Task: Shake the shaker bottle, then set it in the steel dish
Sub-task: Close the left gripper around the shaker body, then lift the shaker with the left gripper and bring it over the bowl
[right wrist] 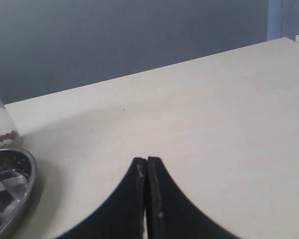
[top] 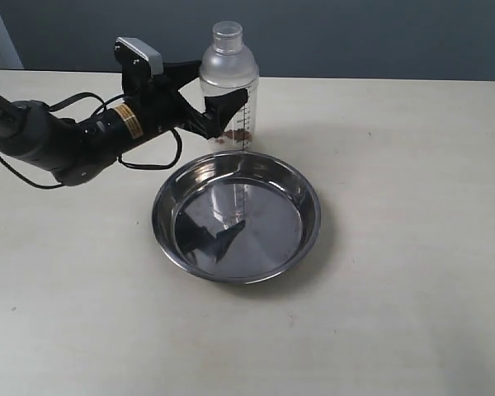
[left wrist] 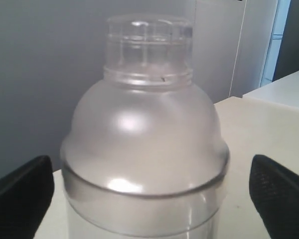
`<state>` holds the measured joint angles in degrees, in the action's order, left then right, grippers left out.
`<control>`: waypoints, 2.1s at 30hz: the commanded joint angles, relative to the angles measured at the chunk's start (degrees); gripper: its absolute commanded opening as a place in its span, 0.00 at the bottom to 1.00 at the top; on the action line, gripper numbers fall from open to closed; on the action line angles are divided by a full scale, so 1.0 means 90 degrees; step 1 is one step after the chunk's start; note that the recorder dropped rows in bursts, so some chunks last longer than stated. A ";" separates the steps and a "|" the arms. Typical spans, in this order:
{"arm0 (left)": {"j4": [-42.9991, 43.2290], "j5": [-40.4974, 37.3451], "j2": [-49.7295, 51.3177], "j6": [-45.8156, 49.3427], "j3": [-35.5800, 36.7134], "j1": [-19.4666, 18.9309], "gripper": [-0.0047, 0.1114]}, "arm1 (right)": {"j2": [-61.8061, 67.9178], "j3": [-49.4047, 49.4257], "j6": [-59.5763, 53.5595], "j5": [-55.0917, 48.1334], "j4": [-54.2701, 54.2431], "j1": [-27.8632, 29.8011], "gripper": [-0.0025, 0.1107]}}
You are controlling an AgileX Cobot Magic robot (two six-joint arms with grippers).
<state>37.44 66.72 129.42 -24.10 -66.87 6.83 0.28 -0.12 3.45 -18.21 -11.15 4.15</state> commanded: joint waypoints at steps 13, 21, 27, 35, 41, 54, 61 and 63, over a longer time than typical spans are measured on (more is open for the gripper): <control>-0.0059 -0.0582 0.0592 -0.0487 -0.0759 0.0168 0.94 | -0.0031 0.0014 -0.0022 0.0067 0.0014 -0.0025 0.02; -0.0047 -0.0634 0.0877 -0.0470 -0.1102 0.0299 0.94 | -0.0031 0.0014 -0.0022 0.0067 0.0014 -0.0025 0.02; -0.0089 -0.0668 0.1119 -0.0483 -0.1320 0.0363 0.94 | -0.0031 0.0014 -0.0022 0.0067 0.0014 -0.0025 0.02; -0.0212 -0.1095 0.1135 -0.0450 -0.1656 0.0386 0.94 | -0.0031 0.0014 -0.0022 0.0067 0.0014 -0.0025 0.02; -0.0221 -0.1229 0.1135 -0.0476 -0.1848 0.0386 0.94 | -0.0031 0.0014 -0.0022 0.0067 0.0014 -0.0025 0.02; -0.0347 -0.1624 0.1135 -0.0608 -0.1861 0.0386 0.94 | -0.0031 0.0014 -0.0022 0.0067 0.0014 -0.0025 0.02; -0.0511 -0.1677 0.1135 -0.0583 -0.1861 0.0443 0.93 | -0.0031 0.0014 -0.0022 0.0067 0.0014 -0.0025 0.02; -0.0598 -0.1748 0.1135 -0.0461 -0.1861 0.0487 0.89 | -0.0031 0.0014 -0.0022 0.0067 0.0014 -0.0025 0.02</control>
<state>34.03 51.89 139.57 -29.12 -83.32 10.51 0.28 -0.12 3.45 -18.21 -11.15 4.15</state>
